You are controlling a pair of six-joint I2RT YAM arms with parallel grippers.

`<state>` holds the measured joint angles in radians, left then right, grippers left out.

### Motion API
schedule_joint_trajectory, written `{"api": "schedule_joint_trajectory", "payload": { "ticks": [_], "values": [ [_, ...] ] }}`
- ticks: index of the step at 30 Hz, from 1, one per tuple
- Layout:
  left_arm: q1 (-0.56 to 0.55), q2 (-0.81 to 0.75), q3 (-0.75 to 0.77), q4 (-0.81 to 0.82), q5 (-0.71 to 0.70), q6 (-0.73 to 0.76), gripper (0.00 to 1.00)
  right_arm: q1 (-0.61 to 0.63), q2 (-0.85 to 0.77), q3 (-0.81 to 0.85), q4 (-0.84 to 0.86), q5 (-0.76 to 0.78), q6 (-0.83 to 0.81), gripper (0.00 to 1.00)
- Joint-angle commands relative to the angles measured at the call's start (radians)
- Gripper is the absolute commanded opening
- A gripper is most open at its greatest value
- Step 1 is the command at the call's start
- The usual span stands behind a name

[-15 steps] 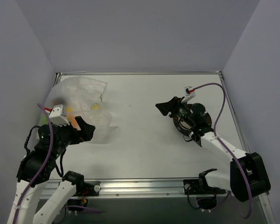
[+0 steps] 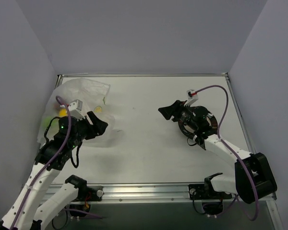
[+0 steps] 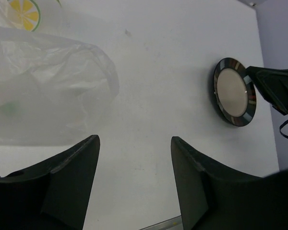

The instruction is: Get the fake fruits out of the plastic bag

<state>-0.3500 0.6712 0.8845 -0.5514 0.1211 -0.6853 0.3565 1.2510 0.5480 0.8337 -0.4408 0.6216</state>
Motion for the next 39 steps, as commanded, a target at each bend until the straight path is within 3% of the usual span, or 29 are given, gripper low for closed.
{"api": "schedule_joint_trajectory", "payload": {
  "ticks": [1, 7, 12, 16, 24, 27, 35, 39],
  "values": [
    [-0.124, 0.085, 0.004, 0.062, -0.156, -0.037, 0.59, 0.012, 0.004, 0.012, 0.056, 0.017, -0.023, 0.56],
    [-0.341, 0.238, 0.082, 0.03, -0.507, 0.007, 0.64, 0.024, 0.018, 0.021, 0.047, 0.022, -0.033, 0.56],
    [-0.403, 0.324, 0.062, 0.064, -0.725, 0.003, 0.68, 0.03, 0.005, 0.02, 0.036, 0.031, -0.04, 0.56],
    [-0.415, 0.378, 0.034, 0.142, -0.811, 0.026, 0.72, 0.033, -0.005, 0.021, 0.031, 0.031, -0.043, 0.56],
    [-0.412, 0.551, 0.054, 0.295, -0.801, 0.092, 0.71, 0.035, -0.019, 0.021, 0.019, 0.036, -0.051, 0.56],
    [-0.409, 0.597, 0.062, 0.324, -0.804, 0.104, 0.67, 0.035, -0.03, 0.023, 0.01, 0.037, -0.056, 0.56],
    [-0.392, 0.634, 0.059, 0.367, -0.848, 0.164, 0.36, 0.035, -0.027, 0.024, 0.008, 0.036, -0.054, 0.57],
    [-0.38, 0.63, 0.033, 0.378, -0.856, 0.171, 0.19, 0.035, -0.021, 0.021, 0.021, 0.025, -0.049, 0.63]
  ]
}}
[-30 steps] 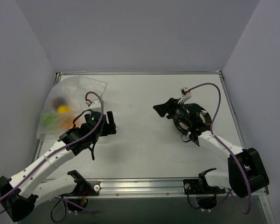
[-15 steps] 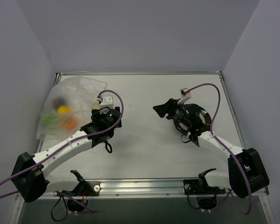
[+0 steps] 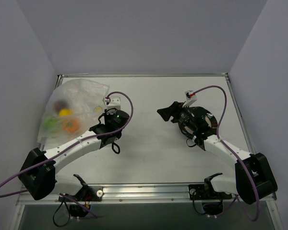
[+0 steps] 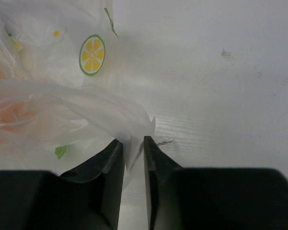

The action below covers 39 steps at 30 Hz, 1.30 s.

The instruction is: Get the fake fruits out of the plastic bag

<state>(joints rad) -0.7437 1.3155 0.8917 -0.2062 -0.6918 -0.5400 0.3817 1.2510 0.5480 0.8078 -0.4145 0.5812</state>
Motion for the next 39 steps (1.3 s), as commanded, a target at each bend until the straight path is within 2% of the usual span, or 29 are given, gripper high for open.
{"api": "schedule_joint_trajectory", "payload": {
  "ticks": [1, 3, 7, 10, 13, 14, 15, 16, 18, 19, 21, 24, 28, 30, 31, 34, 39],
  "values": [
    [0.017, -0.015, 0.017, 0.036, -0.04, 0.025, 0.15, 0.009, -0.019, 0.02, 0.05, 0.0, -0.007, 0.65],
    [0.024, -0.022, 0.009, 0.036, -0.034, 0.025, 0.03, 0.009, -0.018, 0.02, 0.051, 0.0, -0.007, 0.68],
    [0.026, -0.065, -0.019, 0.037, 0.003, 0.023, 0.02, 0.011, -0.009, 0.023, 0.057, -0.006, -0.009, 0.68],
    [0.024, -0.143, -0.04, 0.031, 0.098, 0.003, 0.02, 0.022, 0.001, 0.024, 0.06, -0.01, -0.012, 0.69],
    [0.009, -0.232, -0.057, 0.054, 0.282, -0.017, 0.02, 0.037, 0.011, 0.032, 0.062, -0.009, -0.018, 0.74],
    [0.003, -0.248, -0.047, 0.063, 0.395, -0.012, 0.02, 0.042, 0.016, 0.032, 0.06, 0.0, -0.02, 0.82],
    [-0.009, -0.255, -0.025, 0.064, 0.44, 0.001, 0.02, 0.052, 0.019, 0.035, 0.057, 0.003, -0.02, 0.86],
    [-0.052, -0.254, 0.001, 0.039, 0.465, 0.009, 0.02, 0.059, 0.019, 0.038, 0.053, 0.008, -0.027, 0.92],
    [-0.124, -0.257, 0.085, 0.011, 0.466, 0.055, 0.02, 0.081, 0.021, 0.044, 0.044, 0.016, -0.035, 0.95],
    [-0.194, -0.262, 0.111, -0.011, 0.468, 0.064, 0.02, 0.089, 0.019, 0.052, 0.039, 0.02, -0.041, 0.96],
    [-0.244, -0.298, 0.157, -0.031, 0.477, 0.074, 0.02, 0.109, 0.013, 0.062, 0.022, 0.046, -0.049, 0.95],
    [-0.267, -0.382, 0.155, -0.099, 0.44, 0.023, 0.02, 0.151, 0.004, 0.105, -0.053, 0.106, -0.078, 0.88],
    [-0.267, -0.548, 0.067, -0.177, 0.397, -0.047, 0.02, 0.226, -0.001, 0.177, -0.206, 0.231, -0.138, 0.83],
    [-0.267, -0.655, 0.017, -0.237, 0.309, -0.101, 0.02, 0.255, 0.002, 0.217, -0.243, 0.279, -0.159, 0.7],
    [-0.267, -0.718, -0.009, -0.315, 0.217, -0.124, 0.02, 0.269, 0.011, 0.231, -0.271, 0.311, -0.159, 0.61],
    [-0.266, -0.806, -0.045, -0.454, 0.106, -0.221, 0.02, 0.302, 0.025, 0.289, -0.311, 0.355, -0.169, 0.32],
    [-0.266, -0.932, -0.071, -0.539, -0.05, -0.287, 0.02, 0.44, 0.085, 0.369, -0.373, 0.463, -0.201, 0.29]
  ]
}}
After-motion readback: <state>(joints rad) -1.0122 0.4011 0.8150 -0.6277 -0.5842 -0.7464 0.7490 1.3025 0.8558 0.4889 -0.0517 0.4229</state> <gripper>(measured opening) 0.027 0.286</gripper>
